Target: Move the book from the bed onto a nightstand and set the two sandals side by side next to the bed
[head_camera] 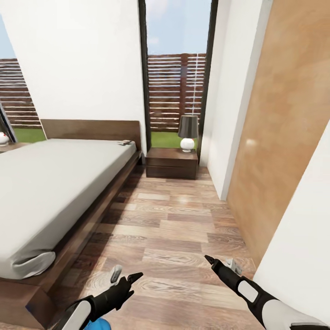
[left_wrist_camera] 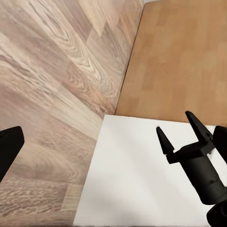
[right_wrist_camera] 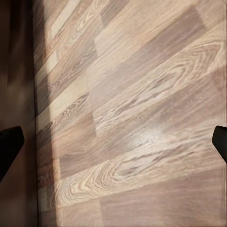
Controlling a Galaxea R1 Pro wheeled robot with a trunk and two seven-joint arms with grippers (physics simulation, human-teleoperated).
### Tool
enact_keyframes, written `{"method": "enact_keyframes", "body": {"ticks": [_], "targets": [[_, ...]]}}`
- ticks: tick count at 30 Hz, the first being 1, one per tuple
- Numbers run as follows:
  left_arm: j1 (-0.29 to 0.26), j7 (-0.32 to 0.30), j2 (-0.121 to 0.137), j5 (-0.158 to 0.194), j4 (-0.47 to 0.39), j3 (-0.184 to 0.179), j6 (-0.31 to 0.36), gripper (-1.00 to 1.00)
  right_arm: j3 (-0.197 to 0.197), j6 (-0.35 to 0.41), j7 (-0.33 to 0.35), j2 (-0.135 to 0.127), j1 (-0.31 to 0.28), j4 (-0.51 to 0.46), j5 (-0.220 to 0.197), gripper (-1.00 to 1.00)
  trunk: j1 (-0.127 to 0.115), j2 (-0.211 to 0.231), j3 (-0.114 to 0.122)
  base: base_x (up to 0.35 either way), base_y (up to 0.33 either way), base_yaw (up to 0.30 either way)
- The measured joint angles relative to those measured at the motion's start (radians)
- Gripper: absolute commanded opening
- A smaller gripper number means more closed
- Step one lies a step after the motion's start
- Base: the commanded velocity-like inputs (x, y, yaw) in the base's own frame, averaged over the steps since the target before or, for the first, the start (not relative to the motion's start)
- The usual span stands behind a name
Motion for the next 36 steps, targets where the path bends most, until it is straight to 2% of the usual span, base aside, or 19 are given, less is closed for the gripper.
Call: {"method": "enact_keyframes", "body": {"ticks": [16,36], "targets": [[0.0,0.0,-0.003,0.0,0.001,0.0,-0.005,1.0,0.001,0.0,-0.001,0.0,0.0,0.0,0.0,1.0,0.0,0.0,-0.005,0.0,0.0,-0.233],[0.0,-0.001,-0.002,0.0,0.001,0.001,-0.006,1.0,0.001,-0.002,-0.001,0.0,0.0,0.0,0.0,1.0,0.0,0.0,-0.007,0.0,0.0,-0.03]]}}
